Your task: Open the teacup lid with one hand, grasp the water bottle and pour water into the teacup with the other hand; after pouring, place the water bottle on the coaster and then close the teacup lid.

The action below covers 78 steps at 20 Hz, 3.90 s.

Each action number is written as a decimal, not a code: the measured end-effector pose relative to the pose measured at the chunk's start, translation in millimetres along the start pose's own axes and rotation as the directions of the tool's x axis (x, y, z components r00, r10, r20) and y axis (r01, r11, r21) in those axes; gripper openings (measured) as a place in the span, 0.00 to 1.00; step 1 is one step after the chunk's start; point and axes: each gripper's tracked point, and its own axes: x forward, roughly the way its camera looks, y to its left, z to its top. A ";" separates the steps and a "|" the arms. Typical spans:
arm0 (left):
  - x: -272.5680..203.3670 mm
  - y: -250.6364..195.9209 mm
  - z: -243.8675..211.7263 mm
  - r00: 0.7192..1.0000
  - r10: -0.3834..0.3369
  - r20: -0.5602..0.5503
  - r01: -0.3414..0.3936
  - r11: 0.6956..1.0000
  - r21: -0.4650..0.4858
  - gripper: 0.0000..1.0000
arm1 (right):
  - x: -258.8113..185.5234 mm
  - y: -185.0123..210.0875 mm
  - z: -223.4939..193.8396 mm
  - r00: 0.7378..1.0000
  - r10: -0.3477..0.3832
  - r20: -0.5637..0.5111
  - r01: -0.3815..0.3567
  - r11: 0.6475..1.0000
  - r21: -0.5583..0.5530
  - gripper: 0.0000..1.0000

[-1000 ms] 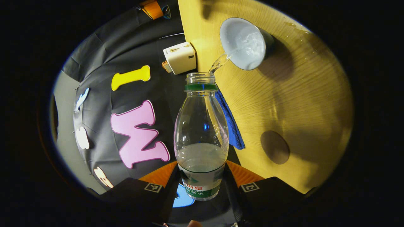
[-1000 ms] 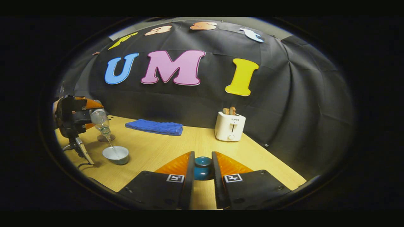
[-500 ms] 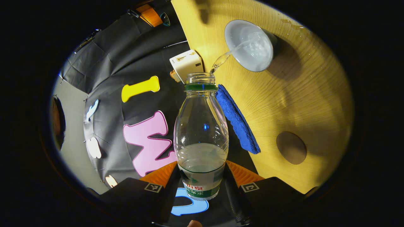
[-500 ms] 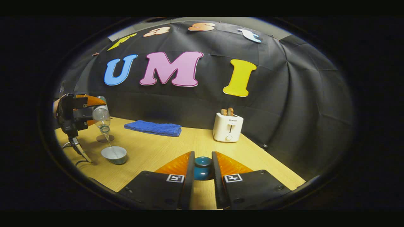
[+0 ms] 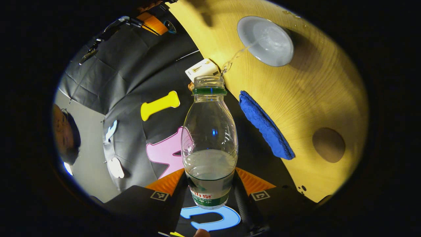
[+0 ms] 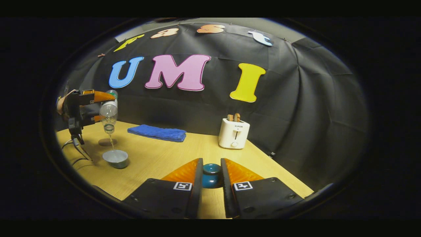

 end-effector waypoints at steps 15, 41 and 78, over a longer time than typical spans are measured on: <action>6.7 3.2 1.5 1.000 -0.003 0.015 0.004 0.997 -0.081 0.75 | 2.1 8.3 1.0 1.000 0.000 -0.004 0.000 1.000 -0.004 0.31; 30.6 -109.5 -15.2 0.880 -0.467 -0.083 -0.344 -0.509 -0.789 0.75 | 30.4 81.2 14.0 0.997 0.072 -0.015 -0.072 0.997 -0.025 0.31; -94.0 -126.7 22.6 0.782 -0.620 -0.068 -0.445 -0.479 -0.757 0.96 | 29.5 244.3 -6.6 0.937 0.348 -0.044 -0.342 0.935 0.094 0.27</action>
